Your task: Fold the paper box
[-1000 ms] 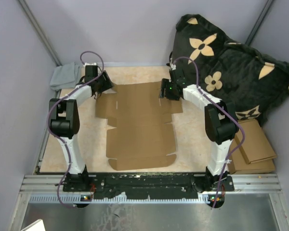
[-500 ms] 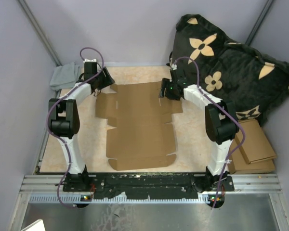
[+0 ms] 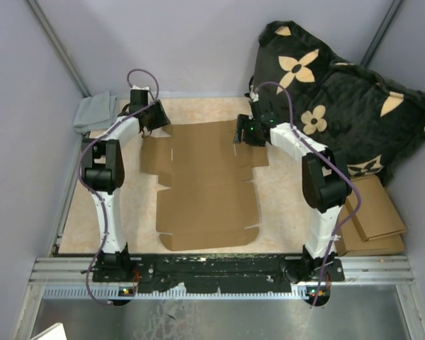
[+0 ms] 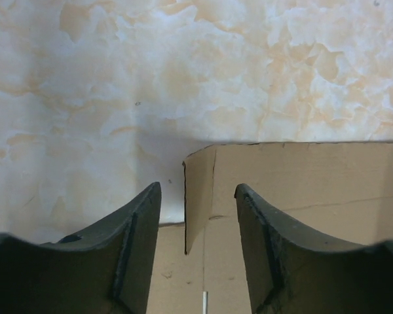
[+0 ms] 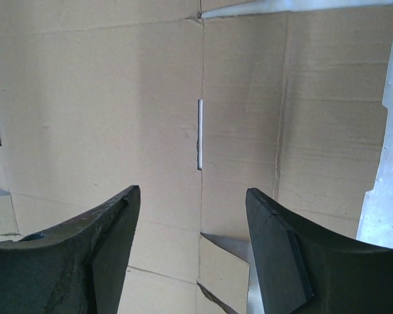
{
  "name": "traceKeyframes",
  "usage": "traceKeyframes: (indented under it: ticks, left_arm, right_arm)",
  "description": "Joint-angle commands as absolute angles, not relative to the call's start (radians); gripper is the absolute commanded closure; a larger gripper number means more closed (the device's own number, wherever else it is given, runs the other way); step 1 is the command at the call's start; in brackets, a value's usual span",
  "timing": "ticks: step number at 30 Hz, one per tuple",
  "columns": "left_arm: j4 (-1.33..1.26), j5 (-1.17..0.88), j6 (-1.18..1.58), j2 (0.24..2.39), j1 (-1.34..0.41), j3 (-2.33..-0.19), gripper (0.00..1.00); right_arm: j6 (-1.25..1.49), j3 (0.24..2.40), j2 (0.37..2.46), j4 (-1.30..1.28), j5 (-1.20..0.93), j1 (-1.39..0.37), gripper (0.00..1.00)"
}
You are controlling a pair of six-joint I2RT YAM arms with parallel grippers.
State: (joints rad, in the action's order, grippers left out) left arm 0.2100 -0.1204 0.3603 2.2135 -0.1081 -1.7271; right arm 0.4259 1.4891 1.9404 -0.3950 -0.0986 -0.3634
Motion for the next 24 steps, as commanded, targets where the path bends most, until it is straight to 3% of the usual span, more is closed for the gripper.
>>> traceKeyframes:
  ticks: [1,7,24]
  left_arm:
    - [0.263,-0.131,0.317,2.250,-0.117,-1.789,0.52]
    - [0.247,-0.148,0.323,2.224,-0.119,-1.742,0.99]
    - [0.238,-0.230,0.340,2.075,-0.130,-1.539,1.00]
  right_arm:
    - [0.403,1.559,1.914,-0.401,-0.094,-0.357,0.34]
    - [0.425,1.621,1.965,-0.457,-0.052,-0.348,0.34]
    - [0.362,2.083,2.344,-0.604,-0.084,-0.294,0.36]
